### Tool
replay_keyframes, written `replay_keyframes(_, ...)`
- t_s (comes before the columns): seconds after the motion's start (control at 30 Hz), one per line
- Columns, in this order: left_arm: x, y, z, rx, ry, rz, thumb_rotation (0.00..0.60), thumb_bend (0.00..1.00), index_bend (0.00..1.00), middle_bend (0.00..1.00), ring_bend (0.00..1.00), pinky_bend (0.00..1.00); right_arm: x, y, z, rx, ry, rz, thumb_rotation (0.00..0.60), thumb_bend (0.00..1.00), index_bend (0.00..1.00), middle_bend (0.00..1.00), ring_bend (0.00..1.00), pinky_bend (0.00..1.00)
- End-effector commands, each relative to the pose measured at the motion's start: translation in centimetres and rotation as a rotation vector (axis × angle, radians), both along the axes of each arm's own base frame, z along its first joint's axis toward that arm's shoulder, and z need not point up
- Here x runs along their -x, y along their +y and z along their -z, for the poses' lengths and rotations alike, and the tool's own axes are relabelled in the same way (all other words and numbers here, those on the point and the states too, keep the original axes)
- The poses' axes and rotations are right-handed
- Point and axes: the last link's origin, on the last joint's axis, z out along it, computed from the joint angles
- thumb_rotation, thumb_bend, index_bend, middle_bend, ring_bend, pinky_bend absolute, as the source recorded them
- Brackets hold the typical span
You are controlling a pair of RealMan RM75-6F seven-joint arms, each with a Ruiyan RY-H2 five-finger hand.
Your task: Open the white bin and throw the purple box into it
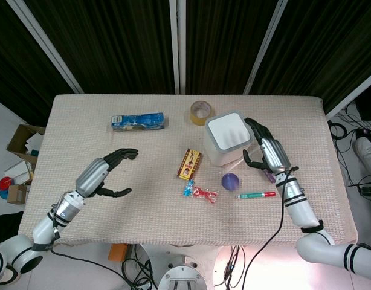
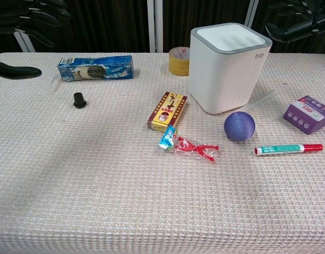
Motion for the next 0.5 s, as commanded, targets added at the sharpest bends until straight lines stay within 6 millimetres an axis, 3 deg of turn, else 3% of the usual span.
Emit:
replay_keyframes(0.03,0.0,0.1,-0.1,-0.002,-0.001,0.001,0.600,0.21,0.15,0.13,0.13,0.25,0.0,-0.1,0.0,0.000,-0.001,0.000,0.600,0.47,0.00,0.04,0.02,0.09)
replay_keyframes(0.23,0.1,0.1,-0.5,-0.011,0.006,-0.001,0.600,0.21,0.15,0.13,0.13,0.25,0.4,0.0,0.2,-0.004,0.021,-0.003,0.600,0.47,0.00,0.05,0.02,0.08)
replay_keyframes(0.4,0.3,-0.1,-0.5,-0.013,0.012,-0.006,0.599,0.21,0.15,0.13,0.13,0.25,1.0,-0.1,0.1,0.042,0.151,-0.040,0.600,0.43,0.00,0.22,0.00,0.00)
replay_keyframes(0.5,0.3,0.0,-0.6,-0.017,0.011,-0.009,0.600,0.21,0.15,0.13,0.13,0.25,1.6,-0.3,0.1,0.088,0.299,-0.078,0.600,0.39,0.00,0.26,0.00,0.00)
